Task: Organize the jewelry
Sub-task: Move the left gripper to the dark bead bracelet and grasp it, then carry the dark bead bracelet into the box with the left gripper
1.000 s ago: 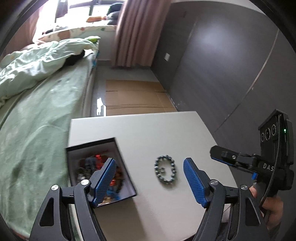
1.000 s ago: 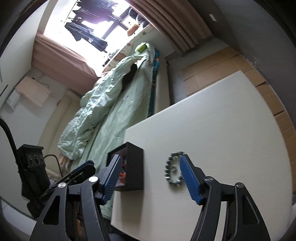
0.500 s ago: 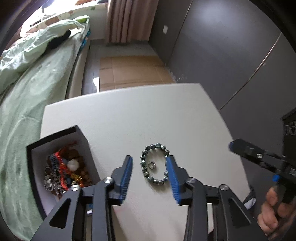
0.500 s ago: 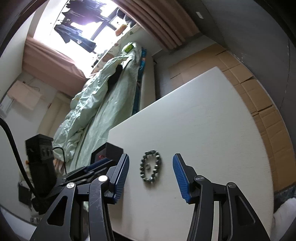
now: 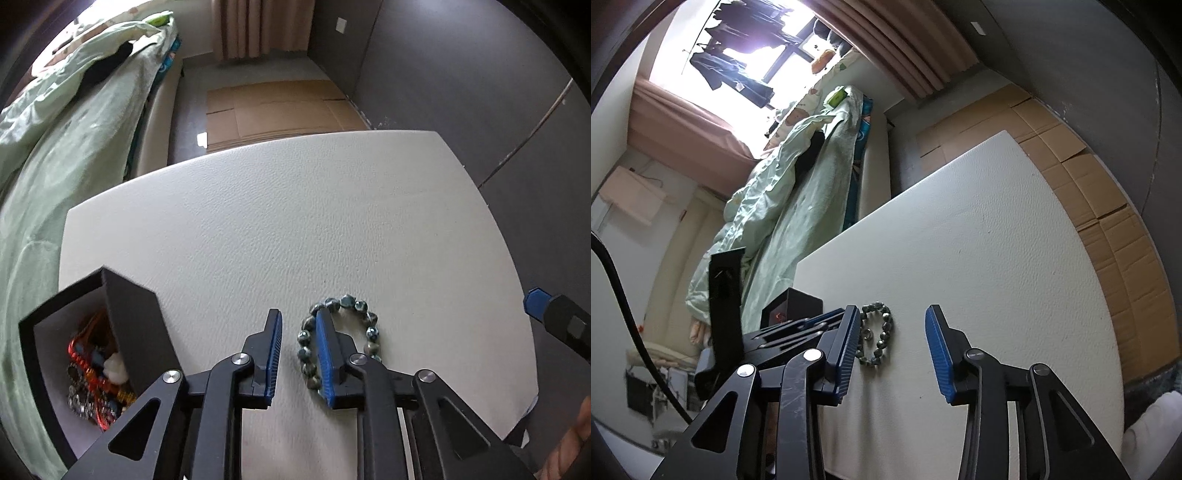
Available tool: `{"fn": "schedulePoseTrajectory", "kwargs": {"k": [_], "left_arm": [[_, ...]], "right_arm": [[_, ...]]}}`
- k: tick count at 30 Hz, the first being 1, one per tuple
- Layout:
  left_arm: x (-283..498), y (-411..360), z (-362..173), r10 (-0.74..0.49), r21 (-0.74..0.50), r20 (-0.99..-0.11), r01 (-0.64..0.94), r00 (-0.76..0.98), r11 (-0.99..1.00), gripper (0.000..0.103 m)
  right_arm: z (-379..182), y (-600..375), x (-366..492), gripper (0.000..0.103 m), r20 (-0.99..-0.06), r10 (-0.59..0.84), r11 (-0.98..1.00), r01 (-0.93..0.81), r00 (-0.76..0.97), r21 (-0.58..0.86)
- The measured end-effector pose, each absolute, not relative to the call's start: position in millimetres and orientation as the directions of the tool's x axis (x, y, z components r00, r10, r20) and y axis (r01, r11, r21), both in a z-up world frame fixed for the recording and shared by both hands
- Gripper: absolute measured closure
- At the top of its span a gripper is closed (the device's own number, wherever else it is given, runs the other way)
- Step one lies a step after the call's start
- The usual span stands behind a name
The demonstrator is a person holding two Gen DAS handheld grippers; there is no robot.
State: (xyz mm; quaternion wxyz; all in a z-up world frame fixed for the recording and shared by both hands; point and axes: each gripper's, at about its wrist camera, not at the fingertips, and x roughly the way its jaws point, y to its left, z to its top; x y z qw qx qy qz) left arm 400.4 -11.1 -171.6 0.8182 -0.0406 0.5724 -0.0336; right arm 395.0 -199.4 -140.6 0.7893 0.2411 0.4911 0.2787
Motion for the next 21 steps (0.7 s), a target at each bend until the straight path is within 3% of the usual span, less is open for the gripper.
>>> {"fn": "schedulePoseTrajectory", "kwargs": {"k": [5,12,21], "left_arm": [[407,-18,-177,-0.095,-0.086,-0.941,0.039,0.326,0.995,0.083],[399,-24,-177,-0.039,-0.023,-0.938,0.051,0.345,0.998,0.092],[378,-4,-156,-0.178,-0.184,-0.898,0.025,0.403,0.983,0.094]], "right_arm": [[-142,-199,397,0.064,-0.643,0.679,0.727,-0.209,0.354,0.654],[-145,-195,397,0.064,-0.653,0.675,0.733,-0.215,0.342,0.645],[-154,-177,399,0.07,-0.71,0.63,0.776,-0.263,0.314,0.573]]}}
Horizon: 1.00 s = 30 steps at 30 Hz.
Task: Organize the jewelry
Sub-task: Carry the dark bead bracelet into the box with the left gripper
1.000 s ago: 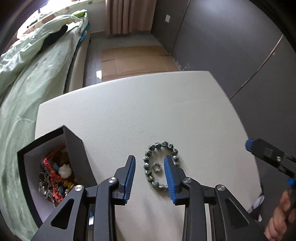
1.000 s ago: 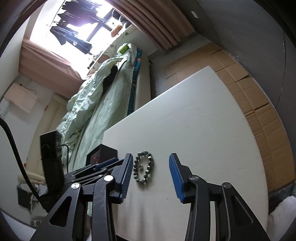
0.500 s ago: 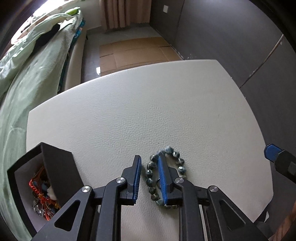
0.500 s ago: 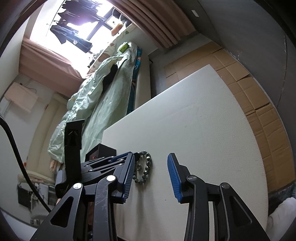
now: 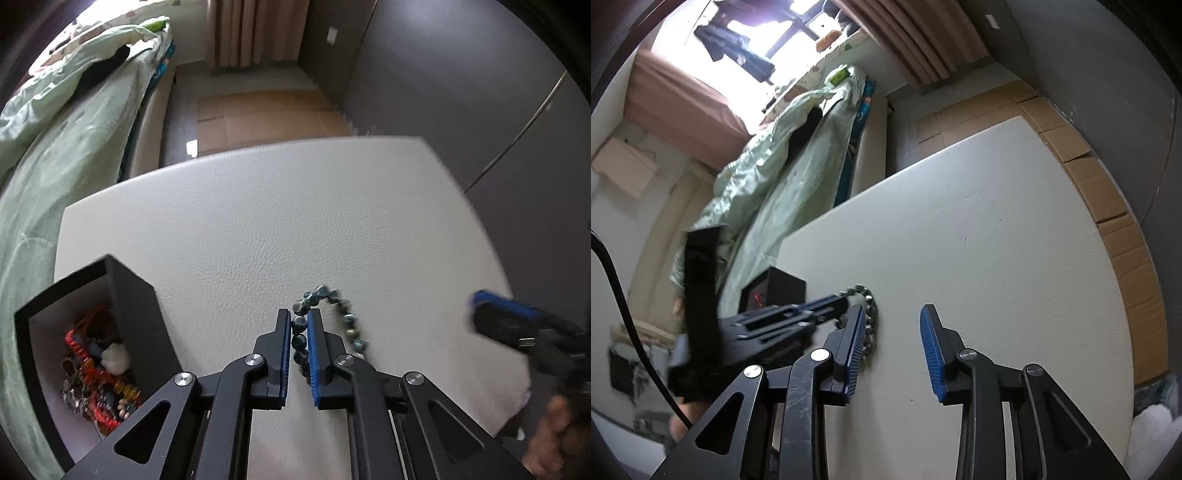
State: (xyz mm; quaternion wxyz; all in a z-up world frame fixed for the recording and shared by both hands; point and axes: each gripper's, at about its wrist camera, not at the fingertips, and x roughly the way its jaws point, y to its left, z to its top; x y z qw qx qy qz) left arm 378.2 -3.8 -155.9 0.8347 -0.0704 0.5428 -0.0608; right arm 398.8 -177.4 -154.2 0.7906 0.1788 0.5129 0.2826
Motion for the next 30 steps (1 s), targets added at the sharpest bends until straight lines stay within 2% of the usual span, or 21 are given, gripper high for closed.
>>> {"fn": "schedulePoseTrajectory", "kwargs": {"k": [11,19,30], "left_arm": [[345,14,-88,-0.307,-0.341,-0.773,0.045,0.556,0.939,0.094],[329,46,-63,-0.297,-0.38,-0.716,0.004,0.631,0.925,0.094],[312,99,-69,-0.259,-0.418,-0.7,-0.087,0.666,0.904,0.094]], "right_arm": [[-156,-145,391,0.07,-0.758,0.579,0.794,-0.419,0.302,0.44],[-157,-112,383,0.07,-0.782,0.553,0.773,-0.526,0.286,0.354],[-168,-73,380,0.07,-0.837,0.467,0.761,-0.613,0.286,0.215]]}}
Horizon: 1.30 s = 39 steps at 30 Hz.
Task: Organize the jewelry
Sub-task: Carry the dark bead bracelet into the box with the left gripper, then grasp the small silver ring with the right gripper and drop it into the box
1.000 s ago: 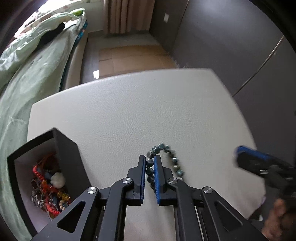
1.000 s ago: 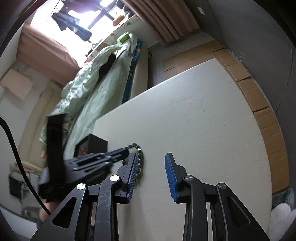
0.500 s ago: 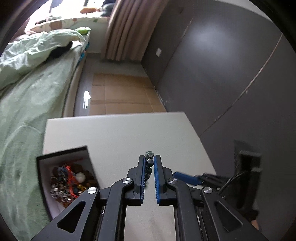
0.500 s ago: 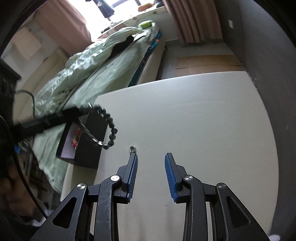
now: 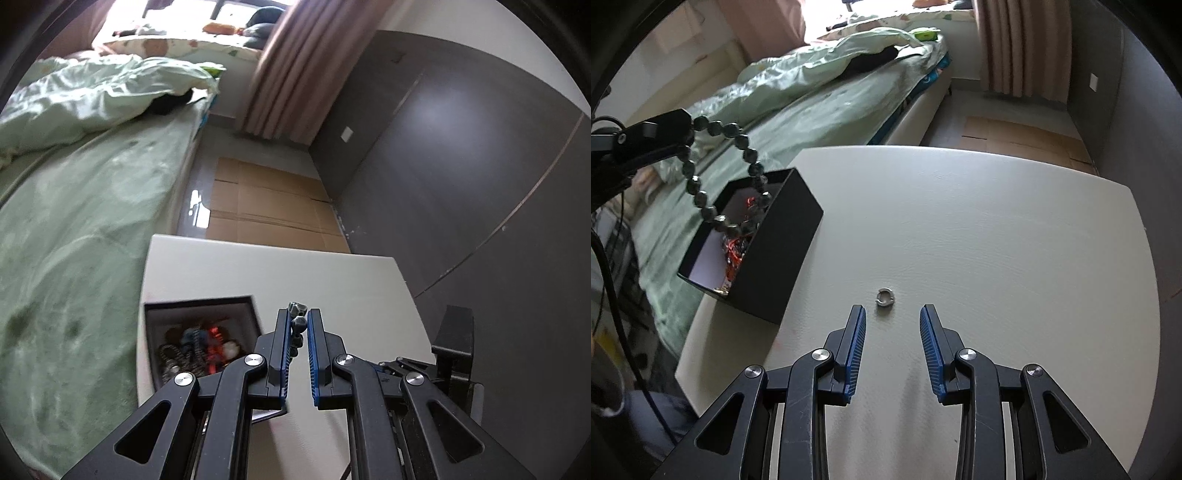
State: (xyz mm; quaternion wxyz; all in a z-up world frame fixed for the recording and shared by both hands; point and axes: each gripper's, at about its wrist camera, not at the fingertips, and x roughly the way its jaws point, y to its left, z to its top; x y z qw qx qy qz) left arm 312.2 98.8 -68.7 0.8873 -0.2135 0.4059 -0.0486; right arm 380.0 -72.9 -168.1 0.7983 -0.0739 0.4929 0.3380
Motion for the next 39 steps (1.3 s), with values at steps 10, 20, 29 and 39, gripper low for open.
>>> {"fn": "schedulePoseTrajectory", "kwargs": {"k": [10,20,29,39], "left_arm": [[303,128,-80,-0.244,-0.439,-0.708,-0.142,0.663,0.887,0.094],[302,138,-95,-0.217,-0.409,-0.752,-0.183,0.623,0.894,0.094],[297,142,-102,-0.172,-0.381,-0.779,-0.238,0.604,0.893,0.093],[293,141,-95,-0.137,-0.377,-0.764,-0.264,0.631,0.888,0.038]], "right_arm": [[-179,-45,377,0.07,-0.867,0.392,0.76,-0.64,0.309,0.116],[-178,-35,376,0.089,-0.868,0.349,0.767,-0.64,0.352,0.048],[-153,-44,375,0.09,-0.816,0.463,0.77,-0.613,0.345,0.177],[-116,-45,363,0.09,-0.662,0.69,0.659,-0.633,0.293,0.407]]}}
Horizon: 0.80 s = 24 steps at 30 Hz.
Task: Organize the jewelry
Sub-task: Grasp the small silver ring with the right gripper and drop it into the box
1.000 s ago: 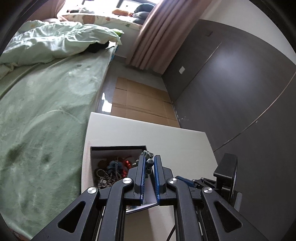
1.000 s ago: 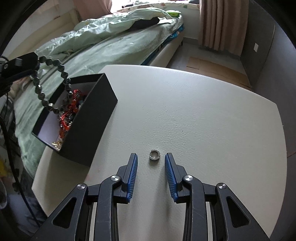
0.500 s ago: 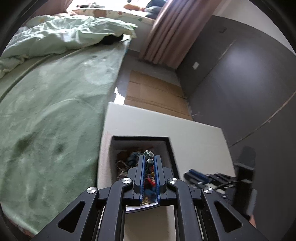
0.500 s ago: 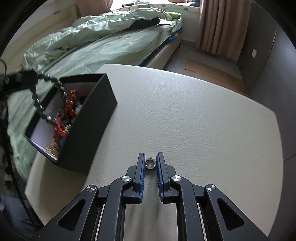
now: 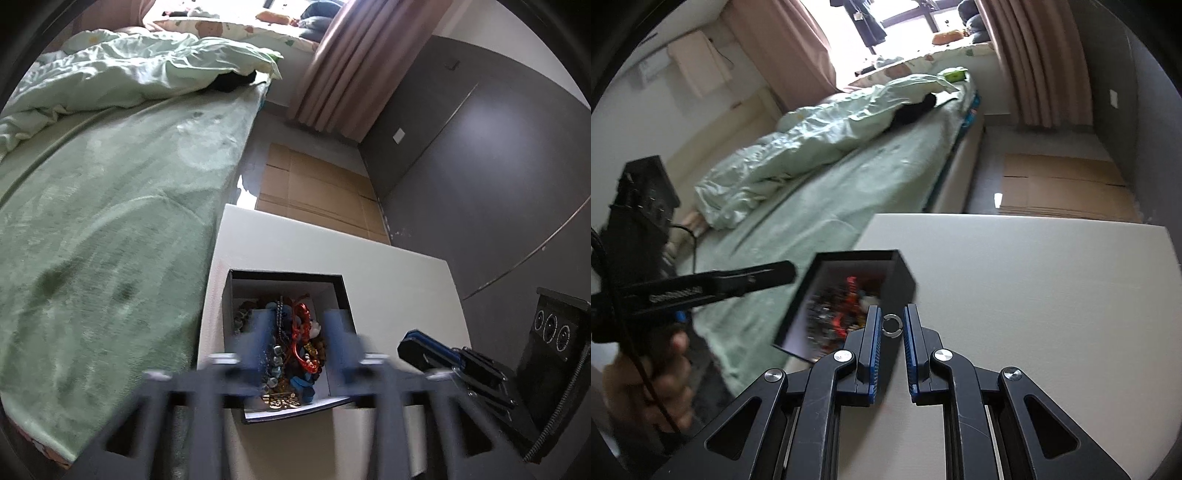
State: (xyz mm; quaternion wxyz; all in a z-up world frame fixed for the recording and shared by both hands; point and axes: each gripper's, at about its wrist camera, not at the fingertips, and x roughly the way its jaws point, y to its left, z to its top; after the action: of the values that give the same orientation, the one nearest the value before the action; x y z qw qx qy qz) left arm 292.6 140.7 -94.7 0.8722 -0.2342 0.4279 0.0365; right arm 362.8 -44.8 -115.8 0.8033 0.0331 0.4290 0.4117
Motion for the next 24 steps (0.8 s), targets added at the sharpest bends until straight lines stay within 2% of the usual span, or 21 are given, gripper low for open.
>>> {"fn": "schedulePoseTrajectory", "kwargs": {"k": [2,11,16,17,19,24], "left_arm": [[288,142,-90,-0.111,-0.371,-0.75,-0.275,0.652,0.887,0.029],[274,160,-91,-0.064,-0.387,-0.735,-0.339,0.675,0.857,0.028],[266,161,-89,-0.057,-0.392,-0.718,-0.335,0.694,0.857,0.017],[264,161,-88,-0.058,-0.395,-0.715,-0.334,0.697,0.856,0.015],[261,159,-86,-0.062,-0.406,-0.705,-0.33,0.706,0.852,0.014],[252,152,-83,-0.074,-0.415,-0.693,-0.313,0.717,0.854,0.009]], "right_arm": [[-115,-41,361,0.09,-0.649,0.709,0.641,-0.636,0.275,0.43],[-114,-22,352,0.09,-0.631,0.746,0.59,-0.652,0.214,0.476],[-117,-14,352,0.089,-0.661,0.729,0.599,-0.631,0.174,0.494],[-117,-14,354,0.087,-0.671,0.724,0.606,-0.614,0.162,0.506],[-115,-17,355,0.066,-0.67,0.723,0.614,-0.598,0.166,0.515],[-99,-32,348,0.064,-0.646,0.737,0.619,-0.584,0.201,0.525]]}}
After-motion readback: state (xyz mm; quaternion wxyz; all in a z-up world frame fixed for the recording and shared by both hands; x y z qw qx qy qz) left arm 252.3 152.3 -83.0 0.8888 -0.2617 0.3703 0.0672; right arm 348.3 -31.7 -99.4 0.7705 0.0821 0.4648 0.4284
